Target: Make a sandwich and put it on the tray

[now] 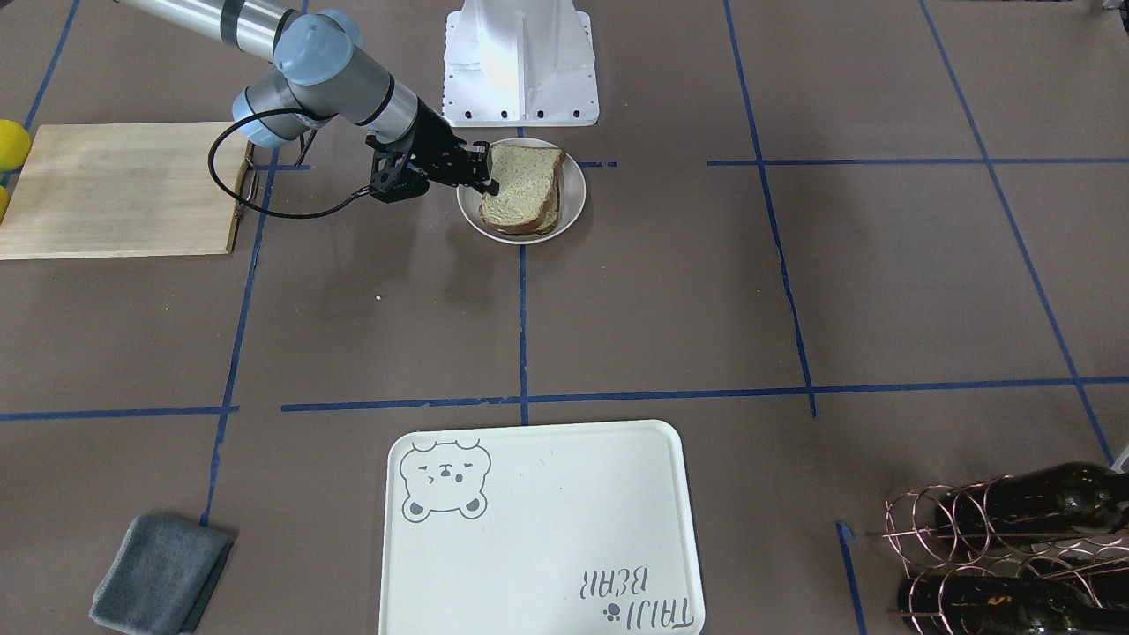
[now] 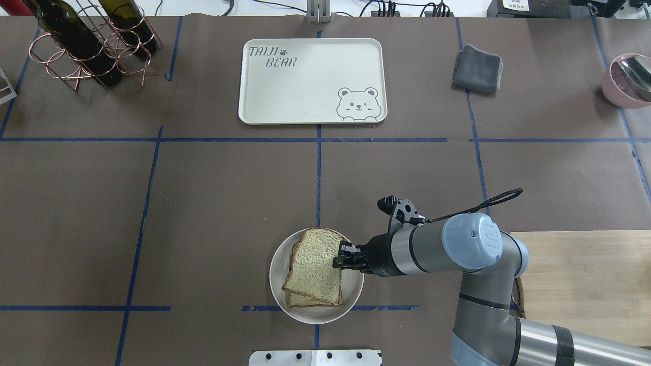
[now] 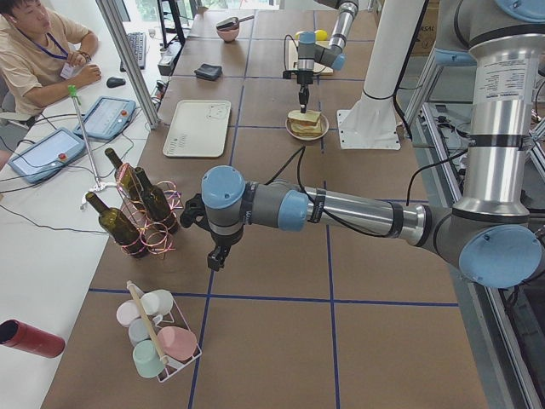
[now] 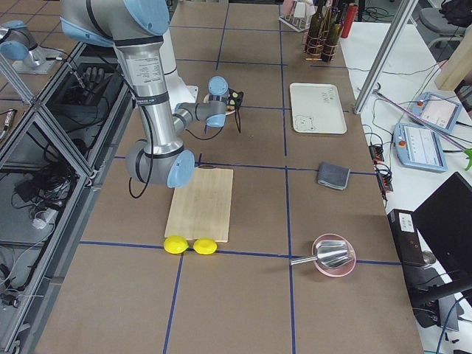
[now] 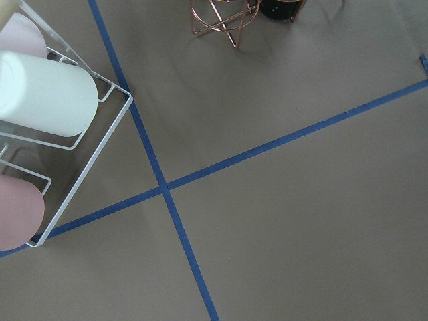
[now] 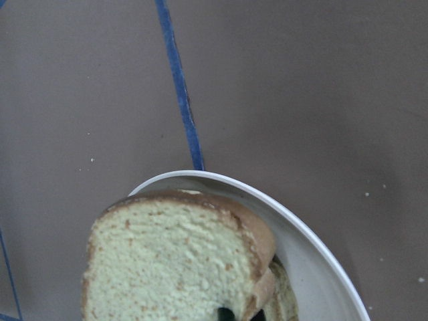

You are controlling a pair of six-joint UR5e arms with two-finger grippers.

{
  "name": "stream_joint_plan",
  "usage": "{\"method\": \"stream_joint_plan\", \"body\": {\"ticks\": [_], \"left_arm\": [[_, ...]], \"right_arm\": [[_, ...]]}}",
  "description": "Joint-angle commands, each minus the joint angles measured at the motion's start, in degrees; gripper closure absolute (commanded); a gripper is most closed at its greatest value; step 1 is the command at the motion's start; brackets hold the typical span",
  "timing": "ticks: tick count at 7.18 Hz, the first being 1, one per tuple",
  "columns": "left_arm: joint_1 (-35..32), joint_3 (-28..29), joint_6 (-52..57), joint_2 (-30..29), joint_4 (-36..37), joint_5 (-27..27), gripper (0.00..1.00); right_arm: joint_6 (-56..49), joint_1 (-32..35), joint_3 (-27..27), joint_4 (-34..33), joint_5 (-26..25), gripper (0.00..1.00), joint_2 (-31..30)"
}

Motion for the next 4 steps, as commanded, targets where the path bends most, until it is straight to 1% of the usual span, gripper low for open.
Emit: {"method": "stream_joint_plan", "body": {"ticks": [1,2,3,4], "left_arm": [[0.8,-0.1,0.0,0.0,-0.1,-1.2,0.0],[3.0,0.0,-0.3,0.0,-0.2,-4.8,0.0],[6.0,-0.5,-3.7,0.0,-0.3,-7.0,0.0],[9.1,-0.6,-10.2,0.0,-5.2,-7.6,0.0]], "right_arm": [[0.0,-0.3,-0.1,0.1,-1.8,0.29,0.2],[-0.1,-0.6,0.2,0.1,-2.8,0.0,0.2],[-0.1,-0.1,1.9,0.1,-2.6,0.0,0.0],[-0.1,1.1,5.0,0.1,-2.0,0.0,-1.2]]}}
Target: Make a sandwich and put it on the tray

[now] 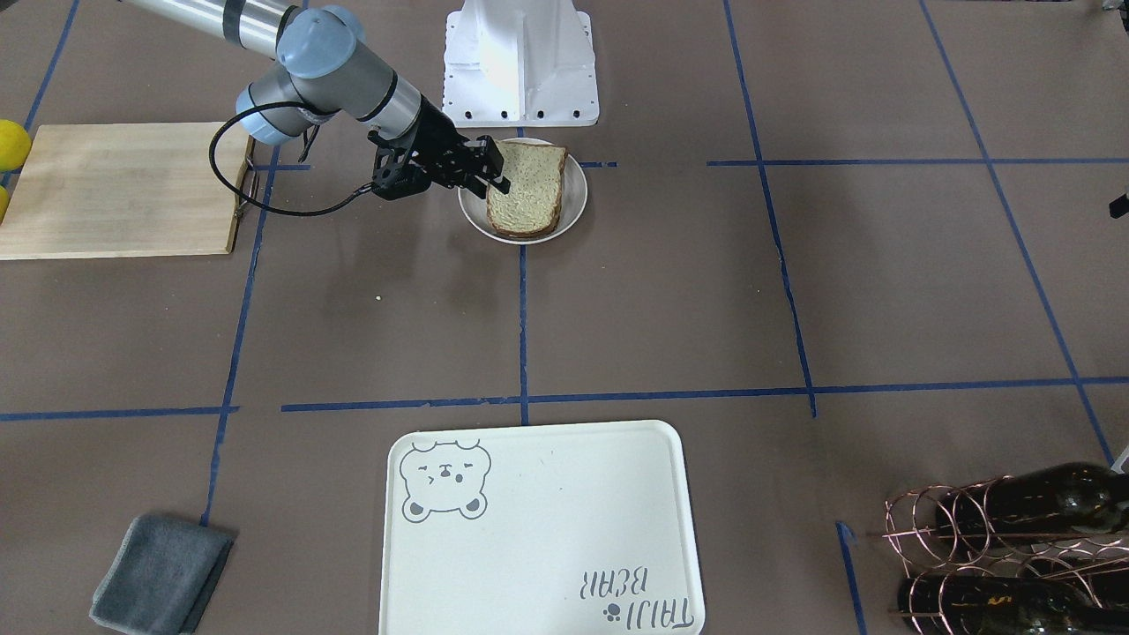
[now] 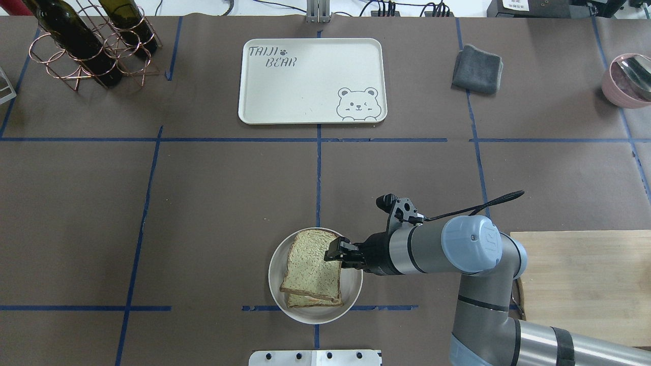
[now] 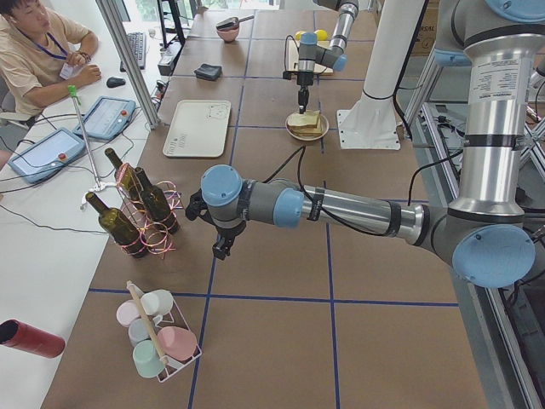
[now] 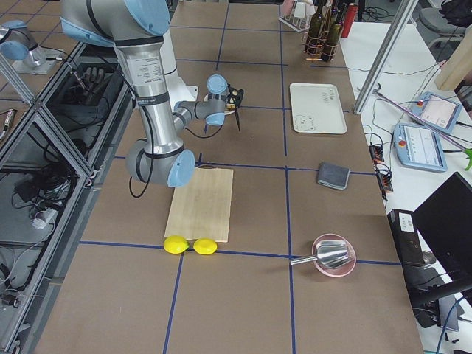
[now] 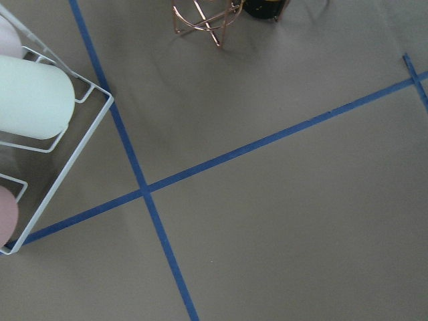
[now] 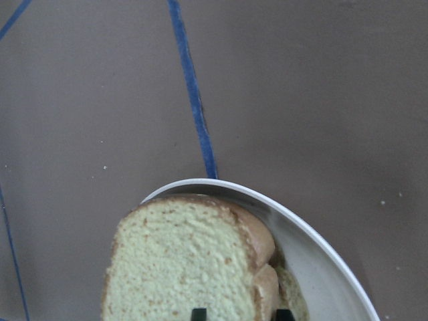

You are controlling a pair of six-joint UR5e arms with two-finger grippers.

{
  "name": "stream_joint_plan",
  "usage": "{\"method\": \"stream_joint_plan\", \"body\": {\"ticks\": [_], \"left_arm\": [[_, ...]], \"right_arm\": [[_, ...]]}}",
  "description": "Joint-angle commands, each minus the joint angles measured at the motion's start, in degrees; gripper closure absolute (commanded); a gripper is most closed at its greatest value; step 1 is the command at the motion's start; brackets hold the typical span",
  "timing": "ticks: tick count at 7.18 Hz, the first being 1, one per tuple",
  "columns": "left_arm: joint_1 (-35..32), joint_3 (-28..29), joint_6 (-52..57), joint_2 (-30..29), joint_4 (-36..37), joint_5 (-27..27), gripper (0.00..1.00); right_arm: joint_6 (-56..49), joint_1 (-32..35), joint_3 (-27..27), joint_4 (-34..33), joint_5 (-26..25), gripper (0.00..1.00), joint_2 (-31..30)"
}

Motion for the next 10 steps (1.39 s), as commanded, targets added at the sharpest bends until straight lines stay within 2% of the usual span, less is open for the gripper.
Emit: {"method": "stream_joint_plan", "body": {"ticks": [1,2,3,4,5,6,8,10], "left_arm": [[5.9,-0.2,-13.2,0.6,-9.8,-1.8,0.0],[8.3,-0.1,-23.5,1.0,-16.7,-1.7,0.0],[10.5,-0.2,-35.4,1.8,-24.1,-1.7,0.0],[16.6,-0.2,-51.6,2.0,-36.6,-1.1,0.0],[21.5,-0.2,-69.1,1.8,-47.1,-0.9,0.02],[26.6,-0.8,-77.8,1.5,-53.9,0.3,0.02],[41.1,-6.4,-90.2,1.0,-54.8,19.4,0.02],[53.8,-7.8,-100.5,-3.6,-54.4,31.3,0.02]], "right_arm": [[0.0,2.2,6.8,0.0,1.1,0.0,-5.2],[0.0,5.0,10.6,0.2,3.5,0.0,-10.3],[-0.1,10.4,12.5,0.3,9.2,0.0,-14.2],[-0.4,18.0,12.3,0.4,17.9,0.0,-16.4],[-0.9,24.4,11.6,0.5,23.6,0.0,-18.4],[-3.3,29.0,9.4,0.8,27.2,0.0,-19.4],[-15.3,36.8,2.9,1.1,34.7,0.0,-20.7],[-19.1,38.6,-0.6,1.1,35.1,0.0,-20.4]]}}
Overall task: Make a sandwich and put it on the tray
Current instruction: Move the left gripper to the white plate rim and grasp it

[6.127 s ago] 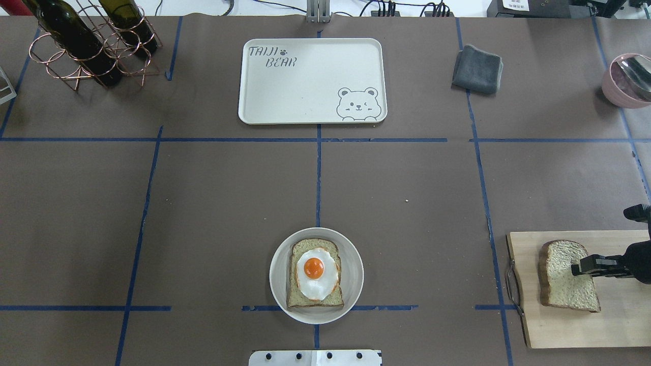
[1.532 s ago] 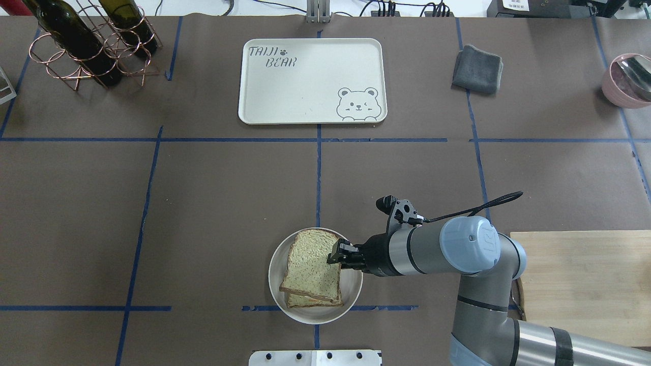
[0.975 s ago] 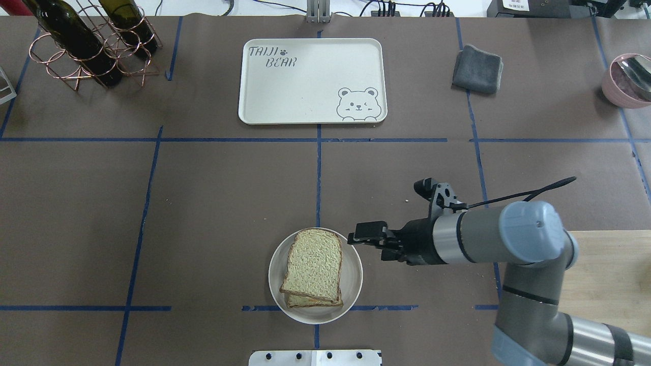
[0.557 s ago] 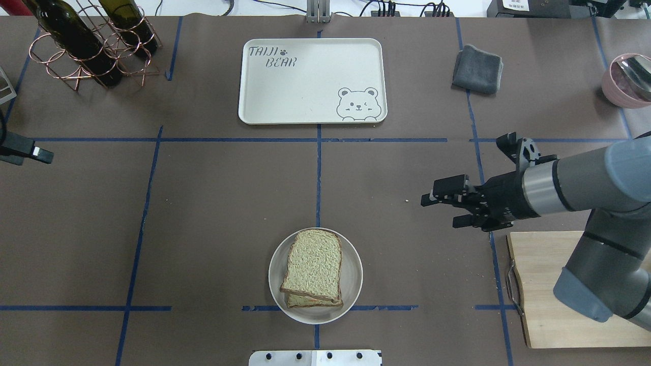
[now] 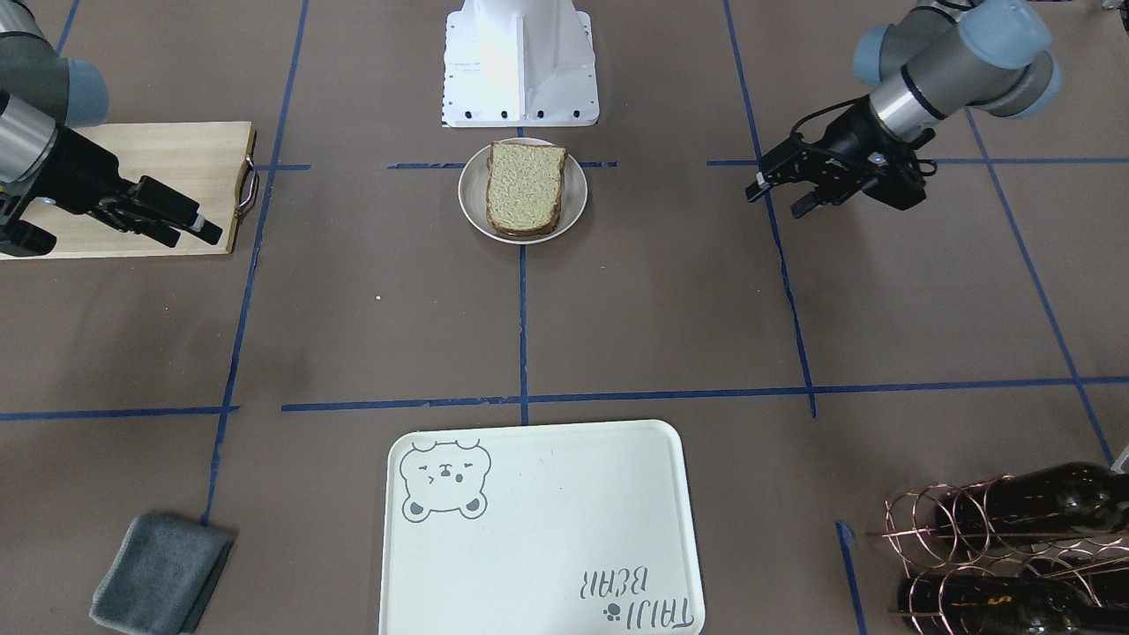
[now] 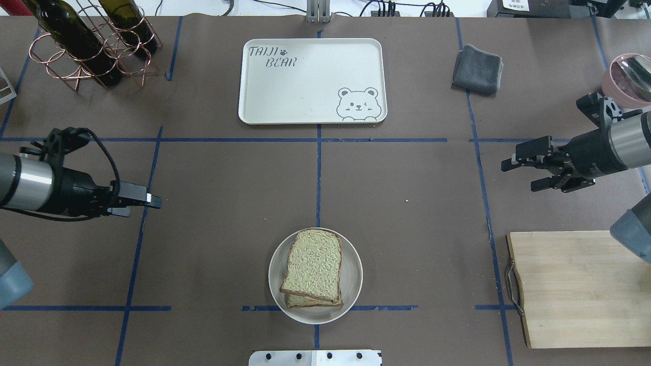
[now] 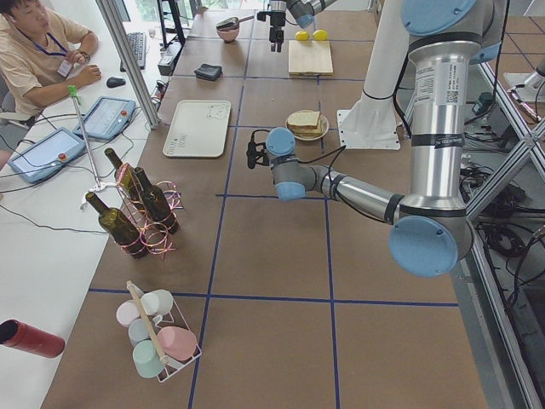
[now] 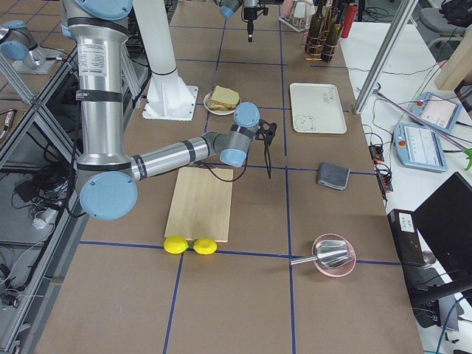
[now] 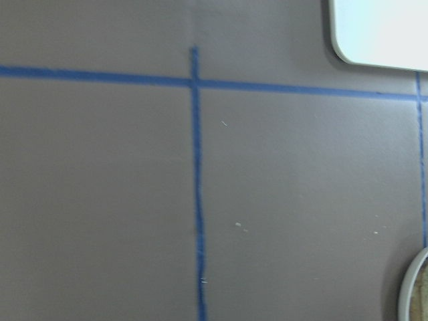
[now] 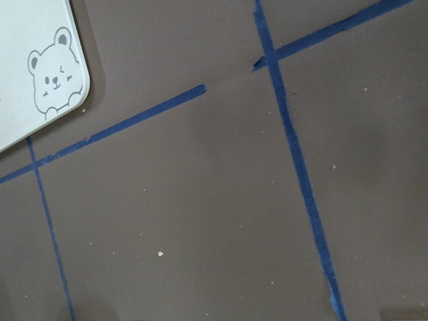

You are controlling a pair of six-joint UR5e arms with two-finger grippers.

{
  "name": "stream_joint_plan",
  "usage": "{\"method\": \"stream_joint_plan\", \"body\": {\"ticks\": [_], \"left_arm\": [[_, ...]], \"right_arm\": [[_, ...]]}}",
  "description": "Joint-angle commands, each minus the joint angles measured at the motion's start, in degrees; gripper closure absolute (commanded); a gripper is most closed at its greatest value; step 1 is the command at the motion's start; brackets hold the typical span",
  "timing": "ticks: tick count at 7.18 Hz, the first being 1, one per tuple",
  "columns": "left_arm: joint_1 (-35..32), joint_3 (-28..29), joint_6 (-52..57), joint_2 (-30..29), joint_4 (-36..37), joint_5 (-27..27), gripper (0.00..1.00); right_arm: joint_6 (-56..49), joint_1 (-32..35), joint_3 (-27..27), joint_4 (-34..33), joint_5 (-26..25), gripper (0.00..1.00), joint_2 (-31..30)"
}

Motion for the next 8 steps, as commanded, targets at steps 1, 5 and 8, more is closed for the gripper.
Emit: {"method": "stream_joint_plan", "body": {"ticks": [1,5,8], "left_arm": [[14.2,-1.8,-9.5,-4.4,3.3,15.9,0.03],[24.4,-2.2,-9.7,-20.8,37.7,27.6,0.15],[25.9,-0.7,-9.8,-21.6,38.8,27.7,0.33]], "right_arm": [[-3.3,1.6,-2.6,0.0,0.6,0.0,0.1],[-3.9,1.6,-3.9,0.1,0.4,0.0,0.2],[-4.5,1.6,-4.3,0.1,0.3,0.0,0.3]]}}
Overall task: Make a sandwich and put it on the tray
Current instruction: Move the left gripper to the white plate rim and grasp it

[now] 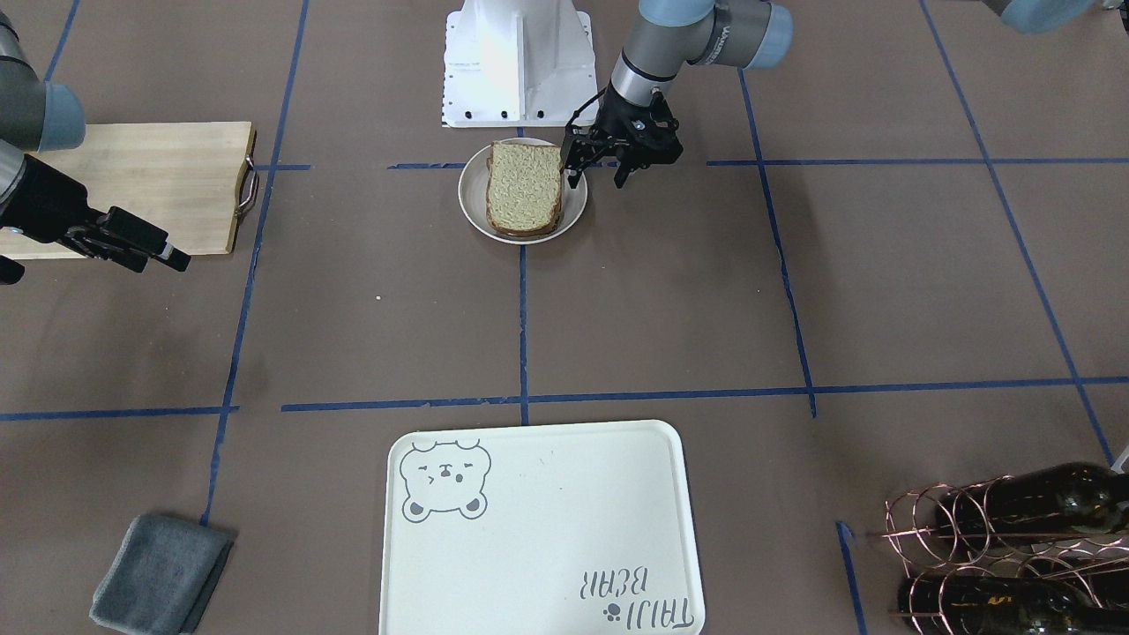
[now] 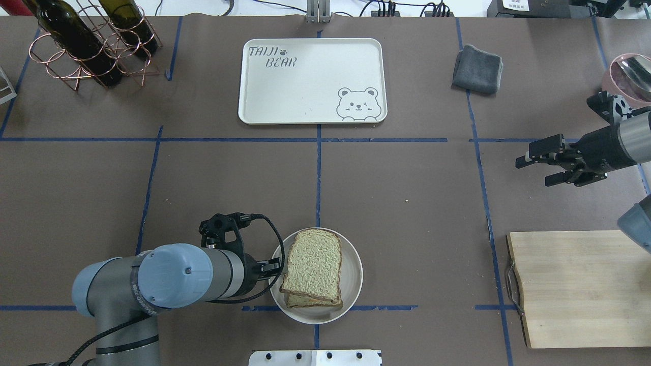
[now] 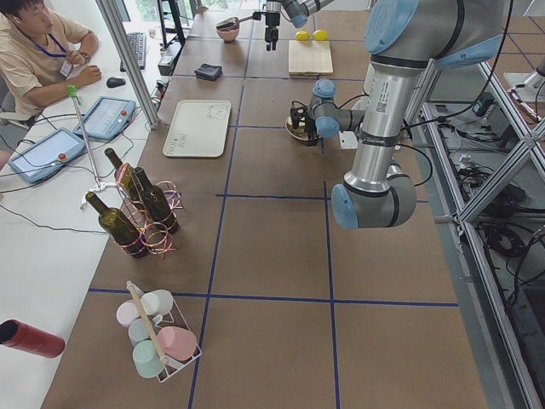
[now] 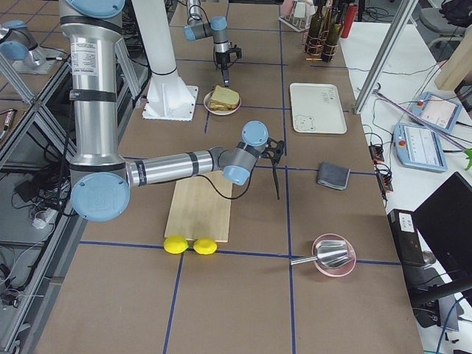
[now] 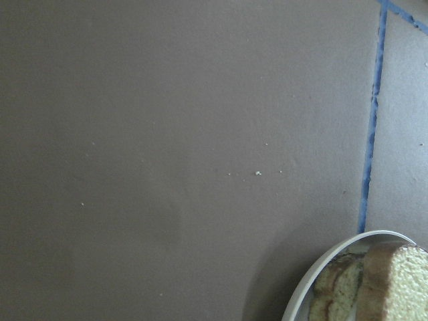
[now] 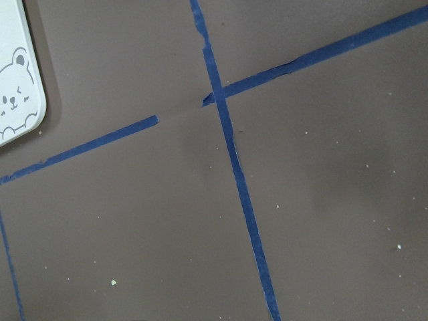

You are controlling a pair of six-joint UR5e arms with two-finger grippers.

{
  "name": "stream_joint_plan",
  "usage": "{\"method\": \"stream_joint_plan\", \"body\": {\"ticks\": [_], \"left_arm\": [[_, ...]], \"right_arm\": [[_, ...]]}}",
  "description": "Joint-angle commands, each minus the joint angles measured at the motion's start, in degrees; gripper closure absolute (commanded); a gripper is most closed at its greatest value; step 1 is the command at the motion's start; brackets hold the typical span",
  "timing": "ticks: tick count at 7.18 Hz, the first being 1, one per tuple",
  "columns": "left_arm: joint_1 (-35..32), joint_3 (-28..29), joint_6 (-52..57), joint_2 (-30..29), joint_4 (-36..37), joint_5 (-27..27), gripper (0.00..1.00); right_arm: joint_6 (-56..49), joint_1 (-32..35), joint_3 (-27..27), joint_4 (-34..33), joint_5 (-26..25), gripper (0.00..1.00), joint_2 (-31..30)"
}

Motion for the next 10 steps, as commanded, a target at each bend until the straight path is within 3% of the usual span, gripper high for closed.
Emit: {"method": "stream_joint_plan", "body": {"ticks": [1,5,6,7,8,10], "left_arm": [[1.1,0.9,0.0,-0.7,0.5,0.0,0.37],[1.4,2.3,0.0,-1.0,0.2,-0.2,0.49],[1.4,2.5,0.0,-1.7,0.2,-0.2,0.57],[1.4,3.2,0.0,-2.4,0.2,-0.3,0.75],[1.4,3.1,-0.1,-2.7,0.2,-0.6,1.0],[1.4,1.3,-1.0,-4.0,-0.1,-0.8,1.0]], "right_arm": [[-0.1,0.0,-0.2,0.0,0.0,0.0,0.2],[-0.2,-0.1,-0.4,0.0,-0.1,0.0,0.2],[-0.2,-0.1,-0.4,0.0,-0.1,0.0,0.2],[-0.2,-0.1,-0.4,0.0,-0.1,0.0,0.2],[-0.2,0.0,-0.4,0.0,-0.1,0.0,0.1],[-0.1,0.0,-0.4,0.6,-0.1,0.0,0.0]]}}
